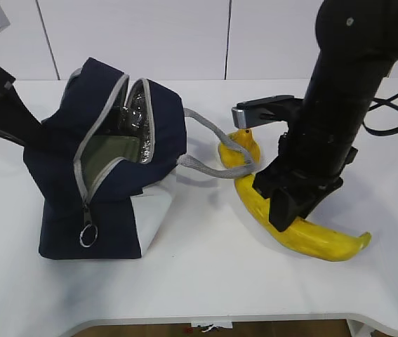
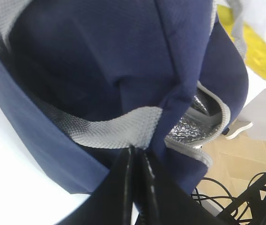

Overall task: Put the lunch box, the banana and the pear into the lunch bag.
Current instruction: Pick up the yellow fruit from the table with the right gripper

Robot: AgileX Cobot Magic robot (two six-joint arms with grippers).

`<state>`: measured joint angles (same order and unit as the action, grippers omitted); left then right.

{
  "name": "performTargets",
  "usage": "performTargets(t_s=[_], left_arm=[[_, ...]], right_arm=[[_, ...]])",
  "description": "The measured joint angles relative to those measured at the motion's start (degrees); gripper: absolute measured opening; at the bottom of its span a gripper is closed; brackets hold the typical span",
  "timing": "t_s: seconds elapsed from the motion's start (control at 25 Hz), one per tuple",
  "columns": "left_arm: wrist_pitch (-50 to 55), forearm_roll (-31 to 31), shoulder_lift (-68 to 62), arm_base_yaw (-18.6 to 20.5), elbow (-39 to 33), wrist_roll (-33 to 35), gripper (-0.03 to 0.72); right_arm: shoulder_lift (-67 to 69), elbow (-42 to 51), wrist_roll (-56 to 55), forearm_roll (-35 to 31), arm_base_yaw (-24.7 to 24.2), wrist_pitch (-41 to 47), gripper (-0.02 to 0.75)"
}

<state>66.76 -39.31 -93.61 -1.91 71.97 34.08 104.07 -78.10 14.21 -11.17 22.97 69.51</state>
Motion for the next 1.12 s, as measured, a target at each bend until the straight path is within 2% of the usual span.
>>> performTargets(t_s=[0.28,0.56,0.68,0.92,1.12], left_arm=[[0.0,0.0,0.0,0.0,0.0,0.0,-0.006],[0.0,0.0,0.0,0.0,0.0,0.0,-0.006],[0.0,0.0,0.0,0.0,0.0,0.0,-0.006],[0.6,-0.8,0.0,0.0,0.0,0.0,-0.006],[1.5,-2.3,0.0,0.0,0.0,0.0,-0.006]], right_arm=[[-9.1,3.5,-2.7,3.5,0.0,0.1,0.257],[-17.9,5.6,-6.2,11.6,0.0,0.7,0.257],[-20.7,5.5,-7.0,12.9,0.0,0.8,0.257],[-21.4,-0.4,-7.1,6.0,0.0,1.2,0.257],[-21.4,-4.0,-7.2,-7.4,0.0,-10.6,0.257]])
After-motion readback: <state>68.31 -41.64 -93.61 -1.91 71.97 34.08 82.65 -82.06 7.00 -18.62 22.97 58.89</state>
